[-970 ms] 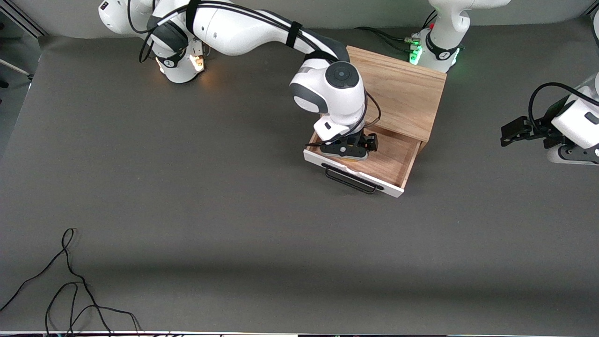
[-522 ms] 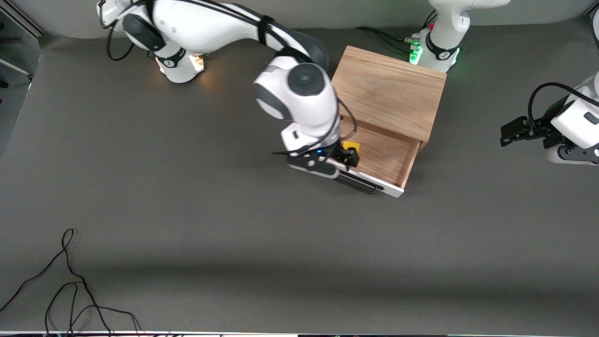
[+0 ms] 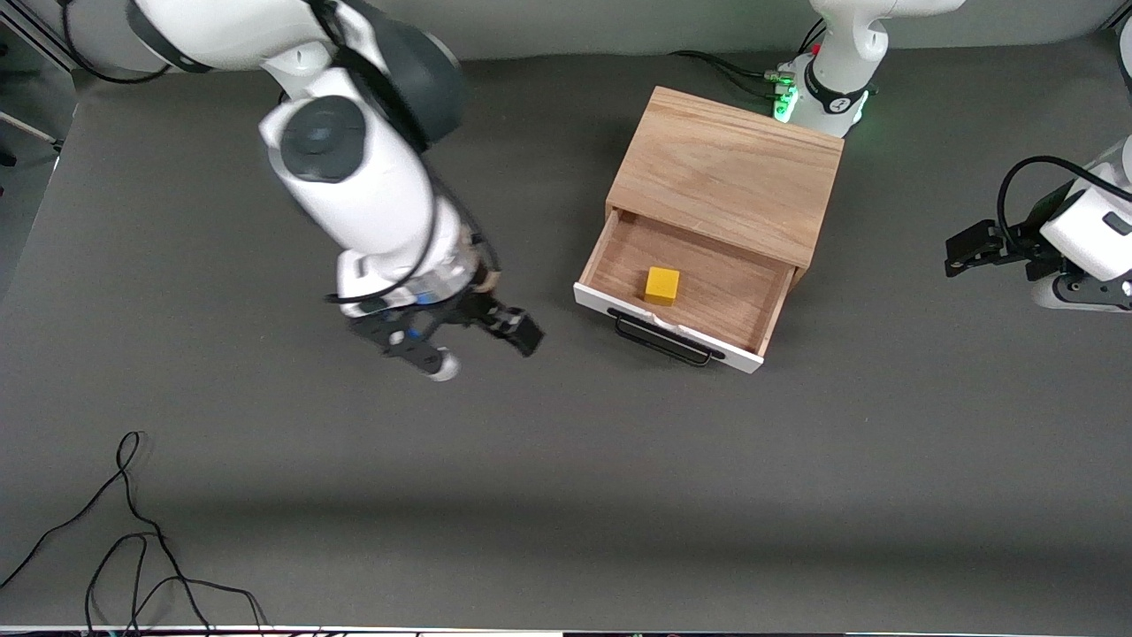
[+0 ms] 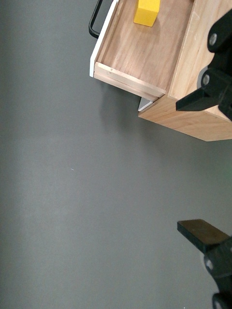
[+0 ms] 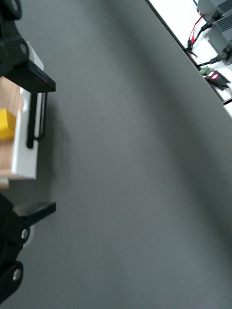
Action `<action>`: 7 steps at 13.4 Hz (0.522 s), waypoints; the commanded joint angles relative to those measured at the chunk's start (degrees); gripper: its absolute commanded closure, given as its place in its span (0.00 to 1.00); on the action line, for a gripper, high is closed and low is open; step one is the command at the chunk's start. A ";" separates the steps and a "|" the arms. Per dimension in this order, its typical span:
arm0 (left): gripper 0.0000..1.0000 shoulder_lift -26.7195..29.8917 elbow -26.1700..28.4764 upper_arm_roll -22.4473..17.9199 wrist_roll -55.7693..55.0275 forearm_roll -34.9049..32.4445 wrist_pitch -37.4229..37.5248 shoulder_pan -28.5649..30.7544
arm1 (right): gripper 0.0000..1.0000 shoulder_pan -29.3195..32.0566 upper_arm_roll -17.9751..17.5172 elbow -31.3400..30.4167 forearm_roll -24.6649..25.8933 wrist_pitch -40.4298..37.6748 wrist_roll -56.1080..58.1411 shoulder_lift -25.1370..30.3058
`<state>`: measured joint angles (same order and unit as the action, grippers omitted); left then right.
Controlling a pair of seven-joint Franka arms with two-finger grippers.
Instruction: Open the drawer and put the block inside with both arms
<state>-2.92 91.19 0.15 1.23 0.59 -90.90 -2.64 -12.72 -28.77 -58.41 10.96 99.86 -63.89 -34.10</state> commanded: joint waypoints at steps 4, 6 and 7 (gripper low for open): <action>0.00 1.25 1.19 0.03 -0.79 -0.68 0.11 -0.26 | 0.00 4.02 15.98 -10.92 -12.25 -5.37 24.81 12.45; 0.00 1.25 1.19 0.03 -0.79 -0.68 0.11 -0.26 | 0.00 3.93 23.63 -17.23 -17.10 -4.68 35.53 17.98; 0.00 1.34 1.19 0.03 -0.79 -0.68 0.11 -0.26 | 0.00 3.93 25.76 -19.96 -17.28 -4.50 39.68 19.75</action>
<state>-2.92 91.19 0.16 1.22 0.59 -90.90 -2.64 -8.56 -7.54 -68.98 -3.74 94.25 -32.09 -21.41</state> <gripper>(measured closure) 0.000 0.000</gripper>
